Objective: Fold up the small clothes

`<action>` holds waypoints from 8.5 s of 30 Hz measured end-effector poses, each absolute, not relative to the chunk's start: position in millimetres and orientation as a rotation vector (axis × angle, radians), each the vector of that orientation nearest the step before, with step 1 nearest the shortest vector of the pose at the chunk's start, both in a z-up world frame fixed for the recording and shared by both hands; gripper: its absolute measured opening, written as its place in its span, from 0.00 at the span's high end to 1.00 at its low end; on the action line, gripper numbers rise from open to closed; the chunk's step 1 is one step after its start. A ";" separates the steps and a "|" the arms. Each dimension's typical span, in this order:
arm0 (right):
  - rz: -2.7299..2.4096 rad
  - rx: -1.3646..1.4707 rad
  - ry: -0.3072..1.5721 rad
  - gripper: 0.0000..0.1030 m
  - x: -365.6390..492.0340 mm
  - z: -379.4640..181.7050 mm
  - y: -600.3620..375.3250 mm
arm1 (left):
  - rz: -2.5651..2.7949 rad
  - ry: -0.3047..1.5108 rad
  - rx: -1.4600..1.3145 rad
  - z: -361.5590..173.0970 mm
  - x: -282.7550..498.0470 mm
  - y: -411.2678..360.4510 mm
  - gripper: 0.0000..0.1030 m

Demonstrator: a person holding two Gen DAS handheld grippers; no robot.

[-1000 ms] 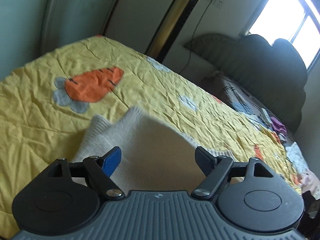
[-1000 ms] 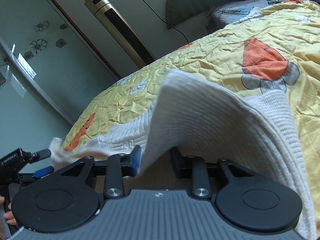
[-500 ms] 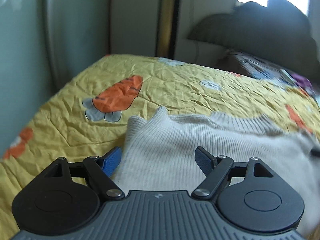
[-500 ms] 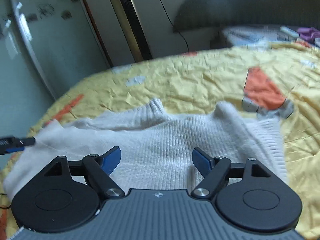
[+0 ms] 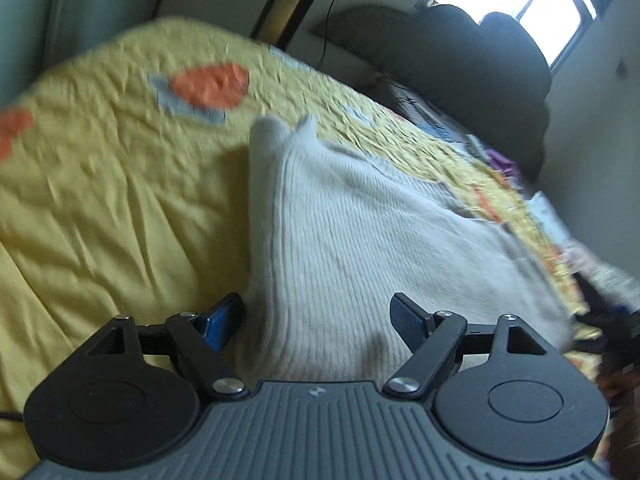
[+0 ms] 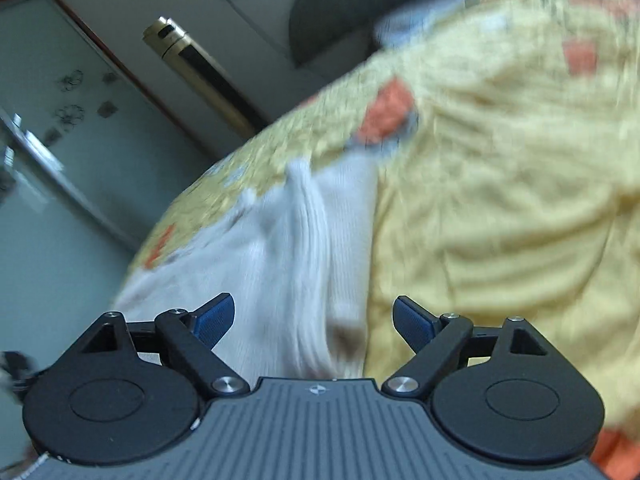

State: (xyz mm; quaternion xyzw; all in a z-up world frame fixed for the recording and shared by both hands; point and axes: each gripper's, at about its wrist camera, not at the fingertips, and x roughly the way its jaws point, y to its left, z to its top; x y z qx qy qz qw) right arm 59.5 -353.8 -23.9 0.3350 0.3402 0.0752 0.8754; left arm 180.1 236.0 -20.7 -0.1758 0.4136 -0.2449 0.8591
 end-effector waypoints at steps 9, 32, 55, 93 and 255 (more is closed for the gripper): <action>0.343 0.860 0.746 0.14 98.8 -52.5 -345.3 | -0.572 0.885 -0.572 -36.3 201.9 234.5 0.11; 0.258 0.789 0.718 0.71 118.2 -18.3 -337.4 | -0.465 0.752 -0.471 38.0 141.3 187.9 0.77; -0.055 0.084 0.628 0.29 12.8 49.1 -287.8 | -0.473 0.837 -0.363 24.4 107.3 183.2 0.32; 0.450 -0.145 0.713 0.04 82.0 -2.8 -41.3 | -0.438 0.803 -0.652 -17.6 207.7 202.9 0.80; 0.064 0.164 0.583 0.01 -11.8 22.9 -336.6 | -0.392 0.592 0.008 31.2 52.3 -53.3 0.16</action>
